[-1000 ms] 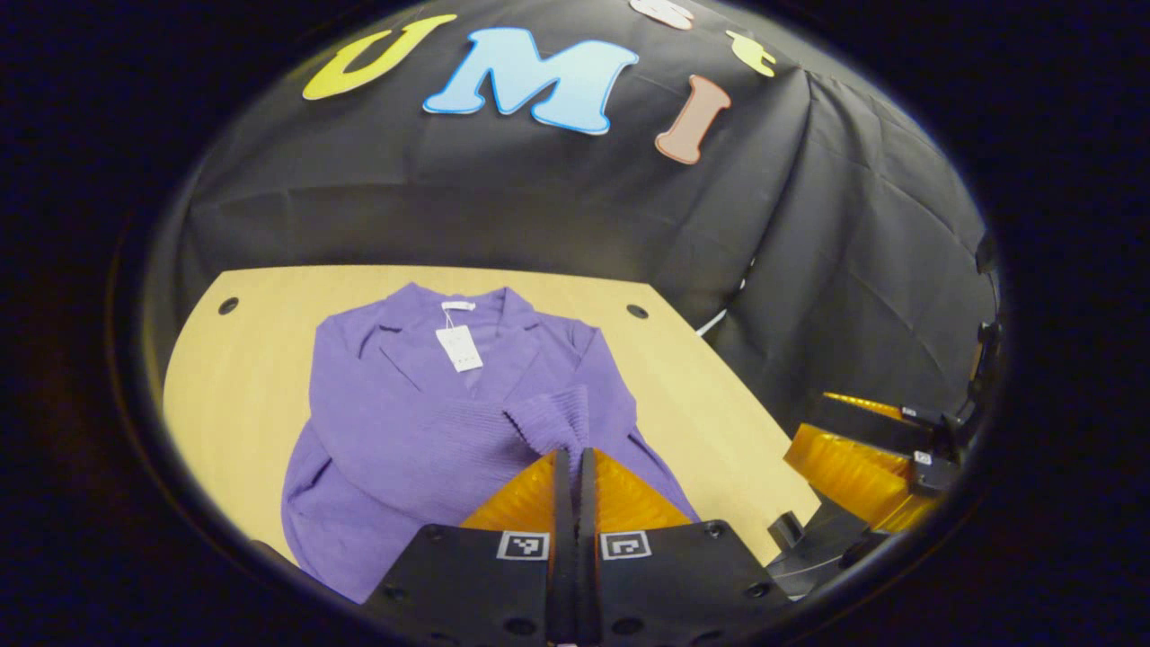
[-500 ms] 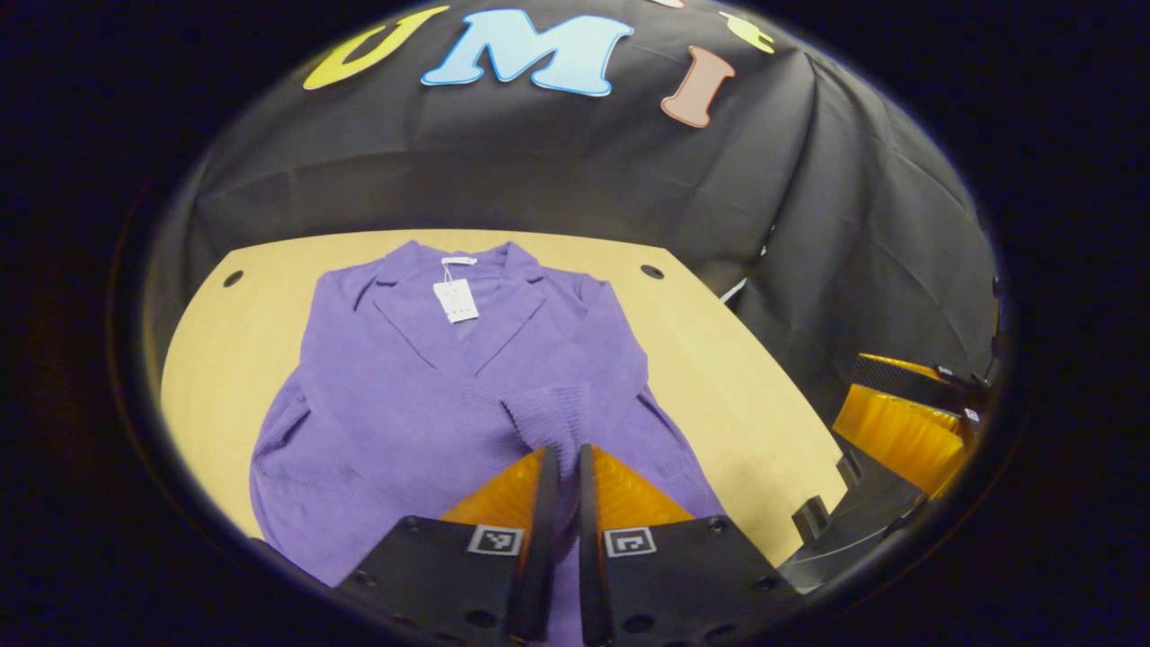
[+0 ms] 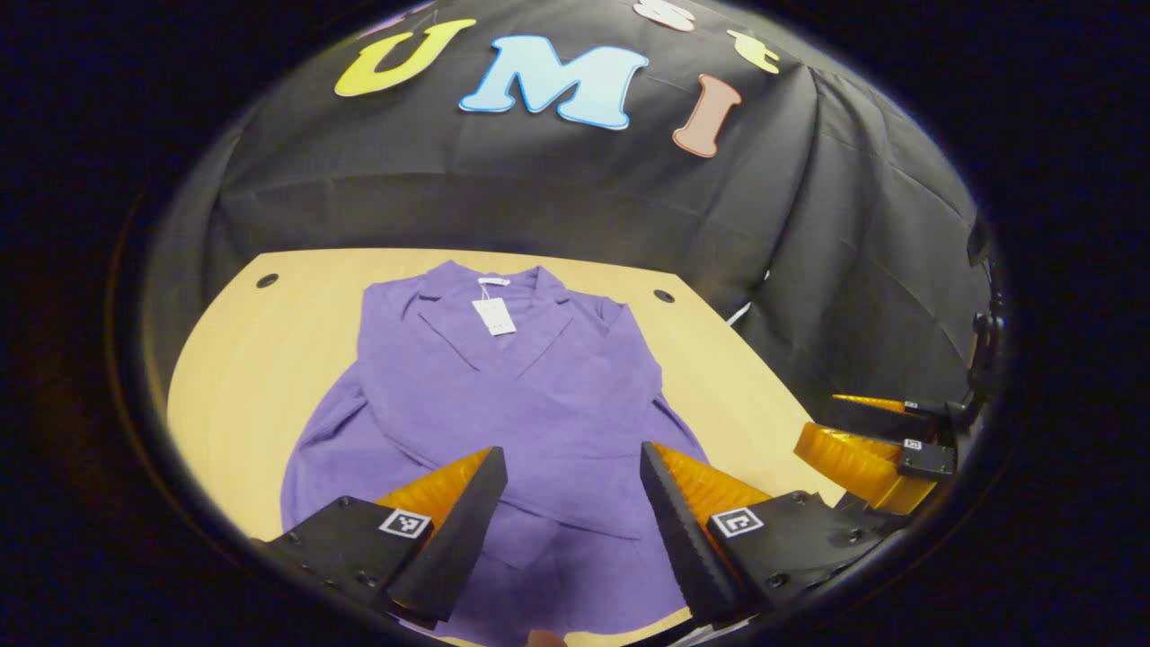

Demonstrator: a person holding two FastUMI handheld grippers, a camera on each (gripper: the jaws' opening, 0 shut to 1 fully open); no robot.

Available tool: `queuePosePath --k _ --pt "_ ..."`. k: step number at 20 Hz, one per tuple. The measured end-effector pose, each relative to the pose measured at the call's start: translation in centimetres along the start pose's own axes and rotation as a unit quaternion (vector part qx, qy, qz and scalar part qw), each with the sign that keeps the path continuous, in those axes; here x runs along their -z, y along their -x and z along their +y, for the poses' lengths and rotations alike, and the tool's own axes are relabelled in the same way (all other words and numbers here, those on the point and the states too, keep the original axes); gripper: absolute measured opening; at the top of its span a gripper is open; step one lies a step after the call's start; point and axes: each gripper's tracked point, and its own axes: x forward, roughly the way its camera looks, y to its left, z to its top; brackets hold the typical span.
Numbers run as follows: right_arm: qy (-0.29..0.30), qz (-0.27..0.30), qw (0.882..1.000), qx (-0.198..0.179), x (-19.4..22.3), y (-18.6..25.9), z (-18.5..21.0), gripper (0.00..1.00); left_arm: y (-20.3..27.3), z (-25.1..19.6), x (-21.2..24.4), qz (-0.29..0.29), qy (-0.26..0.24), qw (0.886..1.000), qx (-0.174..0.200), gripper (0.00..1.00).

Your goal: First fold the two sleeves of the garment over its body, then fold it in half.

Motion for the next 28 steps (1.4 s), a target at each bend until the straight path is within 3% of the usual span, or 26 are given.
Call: queuePosePath --k 7,9,14,16,22,26,27,28 --pt "-0.057 0.08 0.994 0.042 7.9 -0.1 0.6 0.93 6.3 8.9 4.0 0.02 -0.006 0.998 -0.059 0.98" --pt "-0.059 0.094 0.992 0.057 9.6 0.1 0.3 0.93 7.8 10.7 5.1 0.024 -0.004 0.997 -0.068 0.94" --pt "-0.079 0.124 0.986 0.08 12.9 0.2 -0.2 0.93 10.1 15.2 8.6 0.045 0.005 0.995 -0.094 1.0" --pt "-0.092 0.138 0.982 0.089 14.1 0.1 -0.4 0.93 10.7 17.0 10.2 0.056 0.012 0.993 -0.104 0.98" --pt "-0.126 0.166 0.974 0.088 16.2 0.1 -0.4 0.93 11.9 22.0 14.1 0.089 0.015 0.987 -0.131 0.95" --pt "-0.152 0.177 0.969 0.083 17.1 -0.4 -0.2 0.92 12.3 23.0 16.1 0.103 0.02 0.985 -0.135 0.97" --pt "-0.158 0.181 0.967 0.081 17.4 -0.5 -0.1 0.84 12.2 23.1 16.7 0.107 0.021 0.985 -0.135 0.96" --pt "-0.16 0.184 0.966 0.081 17.6 -0.5 0.0 0.93 12.1 23.1 17.3 0.111 0.024 0.984 -0.136 0.95"
